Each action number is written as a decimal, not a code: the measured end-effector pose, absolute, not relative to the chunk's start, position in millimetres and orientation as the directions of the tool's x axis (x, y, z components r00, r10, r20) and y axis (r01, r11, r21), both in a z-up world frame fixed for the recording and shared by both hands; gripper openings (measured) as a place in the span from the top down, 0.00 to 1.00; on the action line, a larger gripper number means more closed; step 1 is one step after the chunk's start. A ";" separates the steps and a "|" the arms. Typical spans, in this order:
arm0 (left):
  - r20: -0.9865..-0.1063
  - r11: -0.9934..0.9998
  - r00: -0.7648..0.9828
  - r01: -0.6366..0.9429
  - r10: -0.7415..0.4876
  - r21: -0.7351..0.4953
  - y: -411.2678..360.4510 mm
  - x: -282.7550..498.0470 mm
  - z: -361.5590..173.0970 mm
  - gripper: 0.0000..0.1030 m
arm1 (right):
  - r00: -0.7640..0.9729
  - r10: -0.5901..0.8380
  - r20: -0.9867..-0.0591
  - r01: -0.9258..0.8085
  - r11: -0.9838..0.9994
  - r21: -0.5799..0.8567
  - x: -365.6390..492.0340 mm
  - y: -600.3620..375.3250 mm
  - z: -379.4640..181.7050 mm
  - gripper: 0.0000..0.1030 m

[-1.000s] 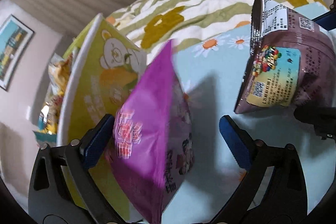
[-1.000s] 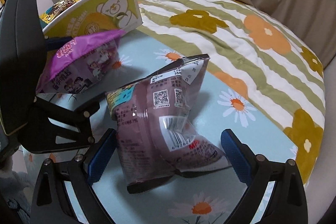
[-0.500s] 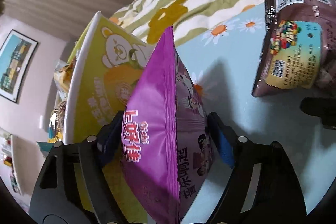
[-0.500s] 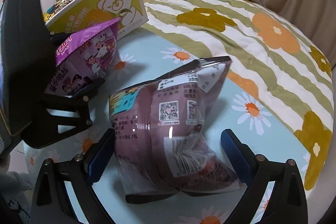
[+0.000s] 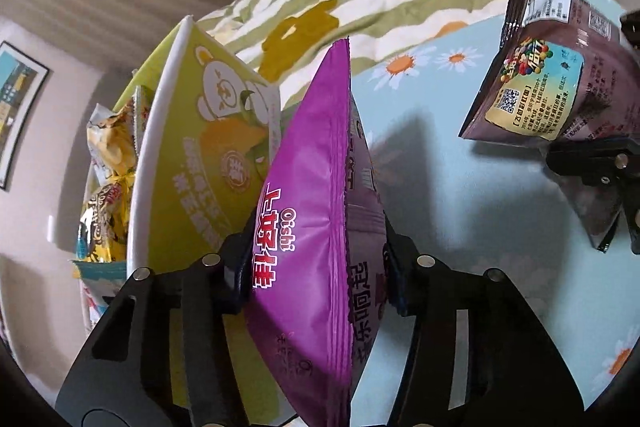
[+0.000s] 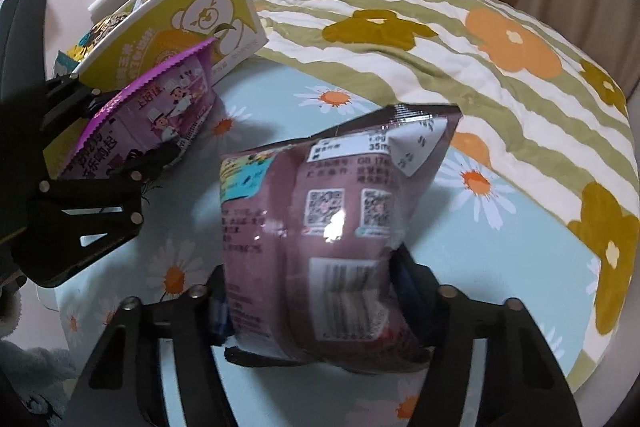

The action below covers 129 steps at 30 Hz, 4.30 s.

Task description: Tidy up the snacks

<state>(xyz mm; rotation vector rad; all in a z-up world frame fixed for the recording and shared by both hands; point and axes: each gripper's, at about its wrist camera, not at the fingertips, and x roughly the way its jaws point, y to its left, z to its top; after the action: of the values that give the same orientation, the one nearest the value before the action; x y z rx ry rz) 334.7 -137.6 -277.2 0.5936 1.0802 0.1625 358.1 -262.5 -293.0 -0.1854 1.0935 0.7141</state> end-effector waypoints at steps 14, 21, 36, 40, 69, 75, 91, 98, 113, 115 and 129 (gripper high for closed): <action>-0.804 0.951 0.570 0.119 0.170 0.285 -127.2 315.5 -179.1 0.54 | 0.394 0.411 -0.822 -0.435 0.872 0.227 340.5 -294.8 -221.9 0.45; -0.751 0.978 0.657 0.104 0.070 0.182 -86.3 296.7 -111.8 0.54 | 0.491 0.388 -0.780 -0.408 0.894 0.188 320.7 -269.5 -154.5 0.46; -0.771 0.990 0.631 0.143 -0.089 0.003 97.0 272.8 -67.3 0.54 | 0.582 0.420 -0.696 -0.355 0.902 0.247 287.6 -116.7 -78.0 0.45; -0.793 0.979 0.587 0.197 -0.162 -0.054 128.1 267.7 -85.8 0.54 | 0.588 0.404 -0.701 -0.323 0.912 0.254 278.9 -86.4 -81.1 0.46; -0.799 0.988 0.588 0.143 -0.127 -0.052 175.6 255.6 -86.0 0.01 | 0.552 0.371 -0.747 -0.312 0.922 0.228 299.9 -27.3 -67.5 0.45; -0.813 0.992 0.571 0.111 -0.110 -0.057 196.1 258.9 -95.6 0.01 | 0.485 0.379 -0.788 -0.314 0.917 0.248 337.5 -2.2 -81.1 0.41; -0.800 0.992 0.594 0.125 -0.079 -0.005 188.7 243.6 -94.3 0.01 | 0.594 0.291 -0.750 -0.218 0.956 0.198 309.8 -3.4 -74.0 0.11; -0.725 0.995 0.687 0.101 -0.055 0.020 158.9 196.0 -48.0 0.01 | 0.694 0.276 -0.666 -0.213 0.961 0.176 249.1 -37.8 -31.1 0.08; -0.601 0.995 0.795 0.096 -0.077 0.000 93.1 77.1 3.4 0.00 | 0.818 0.056 -0.572 -0.030 0.998 0.055 91.5 -122.6 3.1 0.01; -0.592 0.996 0.802 0.092 -0.073 0.002 90.2 68.3 4.7 0.01 | 0.819 0.045 -0.572 -0.014 0.998 0.059 82.2 -128.1 0.4 0.01; -0.586 0.997 0.809 0.075 -0.048 0.023 82.1 49.0 2.1 0.01 | 0.822 -0.011 -0.569 0.030 0.999 0.025 59.6 -135.6 -11.9 0.01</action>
<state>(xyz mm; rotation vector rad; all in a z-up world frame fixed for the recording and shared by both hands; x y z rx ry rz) 49.0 82.1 2.1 0.0460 0.6256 -0.0657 59.6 -135.6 -11.9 0.0332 0.6049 -0.0221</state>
